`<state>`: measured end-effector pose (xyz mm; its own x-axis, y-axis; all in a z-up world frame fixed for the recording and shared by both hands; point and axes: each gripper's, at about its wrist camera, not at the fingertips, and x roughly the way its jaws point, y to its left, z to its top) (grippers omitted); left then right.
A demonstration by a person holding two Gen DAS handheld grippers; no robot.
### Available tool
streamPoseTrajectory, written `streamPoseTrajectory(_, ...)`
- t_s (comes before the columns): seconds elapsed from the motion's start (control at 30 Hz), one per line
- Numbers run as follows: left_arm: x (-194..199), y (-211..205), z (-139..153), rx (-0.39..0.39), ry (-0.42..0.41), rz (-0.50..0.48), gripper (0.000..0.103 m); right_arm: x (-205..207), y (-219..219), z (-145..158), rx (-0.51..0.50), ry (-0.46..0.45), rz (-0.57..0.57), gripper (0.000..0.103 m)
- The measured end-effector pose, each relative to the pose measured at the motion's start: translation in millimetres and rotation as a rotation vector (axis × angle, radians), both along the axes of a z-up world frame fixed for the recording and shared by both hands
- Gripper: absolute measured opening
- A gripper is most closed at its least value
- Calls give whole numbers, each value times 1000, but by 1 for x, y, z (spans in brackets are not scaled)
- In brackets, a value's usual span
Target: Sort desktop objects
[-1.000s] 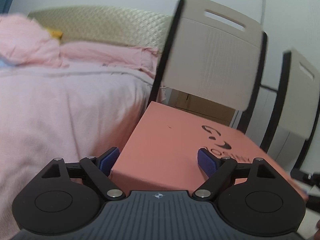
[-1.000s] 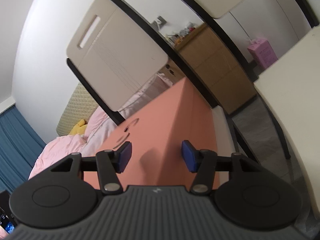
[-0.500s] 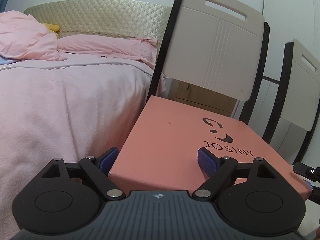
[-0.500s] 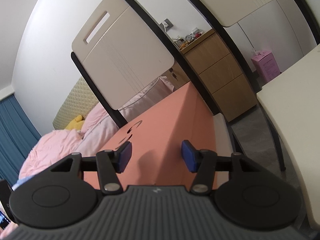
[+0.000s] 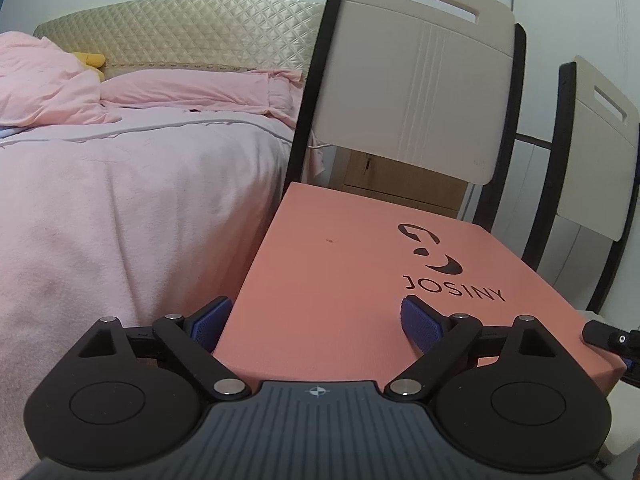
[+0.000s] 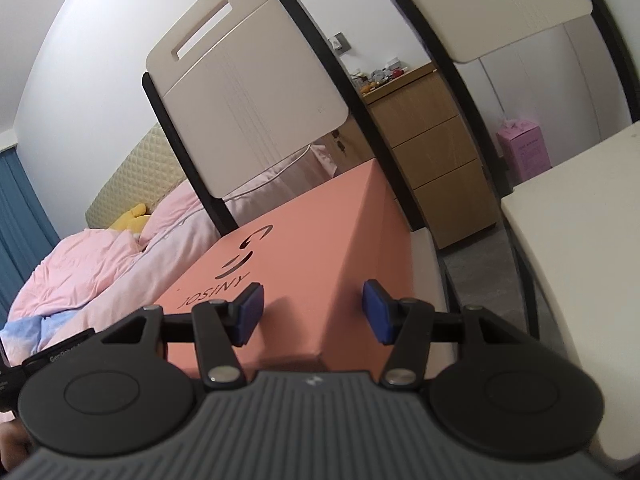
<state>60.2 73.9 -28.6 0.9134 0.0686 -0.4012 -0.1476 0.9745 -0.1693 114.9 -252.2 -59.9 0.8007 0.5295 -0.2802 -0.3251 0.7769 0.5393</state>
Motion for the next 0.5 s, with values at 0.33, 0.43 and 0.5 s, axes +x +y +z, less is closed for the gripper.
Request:
streamPoseTrajectory(0.33, 10, -1, -5, 14, -6, -21, 94, -7, 3, 7, -87, -47, -5, 56)
streamPoseTrajectory(0.43, 2, -2, -2, 21, -30, -22, 94, -8, 6, 6, -123, -57, -8, 57)
streamPoseTrajectory(0.5, -4, -3, 1, 27, -48, -22, 94, -9, 6, 6, -125, -59, -10, 56)
